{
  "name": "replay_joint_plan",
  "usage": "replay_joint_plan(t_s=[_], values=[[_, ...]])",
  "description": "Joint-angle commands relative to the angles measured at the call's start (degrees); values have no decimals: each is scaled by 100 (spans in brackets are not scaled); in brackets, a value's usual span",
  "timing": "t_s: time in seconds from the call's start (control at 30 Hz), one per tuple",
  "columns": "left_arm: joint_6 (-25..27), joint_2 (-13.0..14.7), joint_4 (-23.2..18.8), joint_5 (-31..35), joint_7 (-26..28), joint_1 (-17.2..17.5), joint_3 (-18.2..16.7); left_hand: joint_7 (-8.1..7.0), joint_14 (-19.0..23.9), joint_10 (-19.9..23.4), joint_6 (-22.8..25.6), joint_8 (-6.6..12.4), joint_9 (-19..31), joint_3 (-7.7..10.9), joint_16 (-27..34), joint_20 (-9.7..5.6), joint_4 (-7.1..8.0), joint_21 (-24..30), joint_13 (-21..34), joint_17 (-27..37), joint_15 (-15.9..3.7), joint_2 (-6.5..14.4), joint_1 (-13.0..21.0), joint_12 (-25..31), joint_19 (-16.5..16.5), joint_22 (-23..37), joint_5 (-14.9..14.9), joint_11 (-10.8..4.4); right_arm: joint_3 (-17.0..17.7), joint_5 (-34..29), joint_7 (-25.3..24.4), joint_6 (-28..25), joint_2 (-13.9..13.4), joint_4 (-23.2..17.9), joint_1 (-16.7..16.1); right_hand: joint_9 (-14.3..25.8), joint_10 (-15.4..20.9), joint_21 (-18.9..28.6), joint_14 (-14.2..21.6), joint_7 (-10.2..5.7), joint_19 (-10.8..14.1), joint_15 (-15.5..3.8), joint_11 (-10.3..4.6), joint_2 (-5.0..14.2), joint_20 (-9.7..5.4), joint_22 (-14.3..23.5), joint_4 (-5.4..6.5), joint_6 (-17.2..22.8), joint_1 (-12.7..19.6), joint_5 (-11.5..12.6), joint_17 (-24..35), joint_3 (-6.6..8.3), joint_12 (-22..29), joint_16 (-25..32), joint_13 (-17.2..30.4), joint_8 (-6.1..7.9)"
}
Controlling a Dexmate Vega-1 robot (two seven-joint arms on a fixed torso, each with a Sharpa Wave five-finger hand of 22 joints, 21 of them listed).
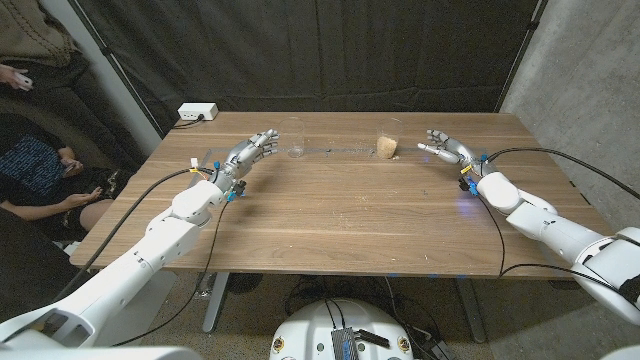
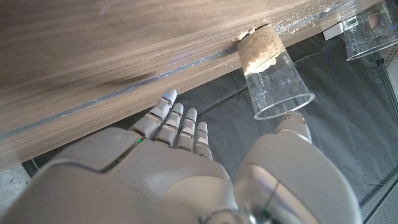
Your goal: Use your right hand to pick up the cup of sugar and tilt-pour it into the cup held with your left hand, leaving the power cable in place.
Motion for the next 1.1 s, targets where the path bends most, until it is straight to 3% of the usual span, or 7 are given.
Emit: replay_joint_plan(t_s=[0.03, 0.57, 0.8, 1.1], values=[[-16, 24, 147, -32, -128, -87, 7, 13, 46, 60, 53, -8, 0, 33, -4, -39, 16, -7, 17, 2, -417, -29, -1, -12, 14, 10, 43, 12, -140, -242, -294, 218, 256, 411, 216, -10, 159, -51, 125, 167, 133, -391, 79, 24, -501, 8, -56, 171, 58, 51, 8, 13, 68, 56, -4, 42], [-93, -50, 466, -51, -299, -284, 56, 26, 47, 82, 73, -22, 1, 52, -2, -38, 3, -15, 15, -10, -420, -34, -2, -18, 21, 9, 42, 10, -439, -181, -236, 403, 655, 1132, 655, -50, -25, -171, 42, 279, 57, -287, 129, 33, -363, 7, -66, 44, 35, 35, 9, 6, -5, -17, -31, -66], [-125, -61, 550, -71, -339, -314, 54, 37, 47, 93, 110, -20, 3, 62, -1, -44, -4, -24, 15, -16, -421, -40, -3, -22, 15, 9, 42, 7, -578, -143, -133, 386, 733, 1274, 791, -65, -128, -248, -57, 362, -6, -189, 187, -8, -296, 6, -92, -56, 36, 32, 7, -12, -41, -69, -39, -130], [-149, -60, 546, -56, -307, -305, 48, 32, 48, 90, 101, -36, 4, 71, 1, -38, -11, -31, 14, -22, -425, -46, -5, -31, 12, 8, 43, 12, -697, -57, -125, 461, 829, 1426, 859, -70, -174, -283, -93, 346, -22, -183, 176, -43, -279, 6, -105, -106, 30, 36, 6, -29, -56, -86, -43, -160]])
